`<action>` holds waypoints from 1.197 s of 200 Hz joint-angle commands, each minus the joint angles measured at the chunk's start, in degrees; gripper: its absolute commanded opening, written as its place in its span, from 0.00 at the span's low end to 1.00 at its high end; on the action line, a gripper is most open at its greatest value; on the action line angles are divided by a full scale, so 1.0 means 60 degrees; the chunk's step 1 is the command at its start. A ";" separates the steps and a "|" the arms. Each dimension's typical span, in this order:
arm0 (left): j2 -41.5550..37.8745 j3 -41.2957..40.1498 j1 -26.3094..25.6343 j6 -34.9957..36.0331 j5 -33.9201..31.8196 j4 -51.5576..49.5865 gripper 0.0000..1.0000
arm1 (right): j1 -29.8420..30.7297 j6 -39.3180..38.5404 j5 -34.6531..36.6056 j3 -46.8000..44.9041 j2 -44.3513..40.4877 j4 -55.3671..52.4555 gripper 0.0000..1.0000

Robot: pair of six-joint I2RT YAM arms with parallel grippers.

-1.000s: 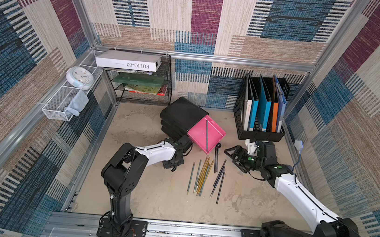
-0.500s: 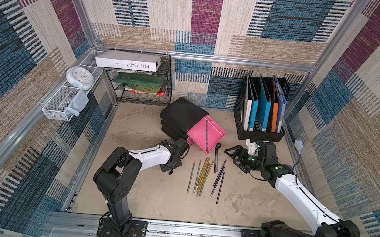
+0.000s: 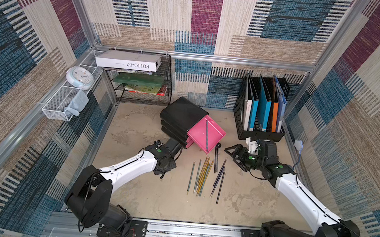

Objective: Please place the pencils in the drawer according to their color
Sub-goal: Pick up the pencil from the center of the board, then place the pencil in the drawer.

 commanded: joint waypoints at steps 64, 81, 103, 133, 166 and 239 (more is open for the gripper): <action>-0.1068 0.1056 -0.0390 0.1398 -0.0749 -0.0304 0.00 | 0.0010 0.0046 -0.0182 0.0282 0.0069 0.0242 0.91; -0.0965 0.1546 -0.0608 0.1772 -0.0911 -0.0275 0.00 | 0.0009 0.0061 -0.0245 0.0310 0.0112 0.0300 0.91; -0.0684 0.2199 -0.0878 0.2221 -0.1041 -0.0126 0.00 | 0.0009 0.0086 -0.0346 0.0343 0.0182 0.0430 0.91; -0.0014 0.3212 -0.1143 0.2652 -0.1088 0.0021 0.00 | 0.0009 0.0094 -0.0433 0.0447 0.0230 0.0660 0.90; 0.1040 0.4540 -0.1459 0.3085 -0.1113 0.0136 0.00 | 0.0023 -0.0012 -0.0162 0.0579 0.0130 0.0681 0.93; 0.3673 0.7455 -0.1936 0.3629 -0.1092 0.0090 0.00 | 0.0023 -0.0140 -0.0196 0.0696 0.0310 0.0717 0.96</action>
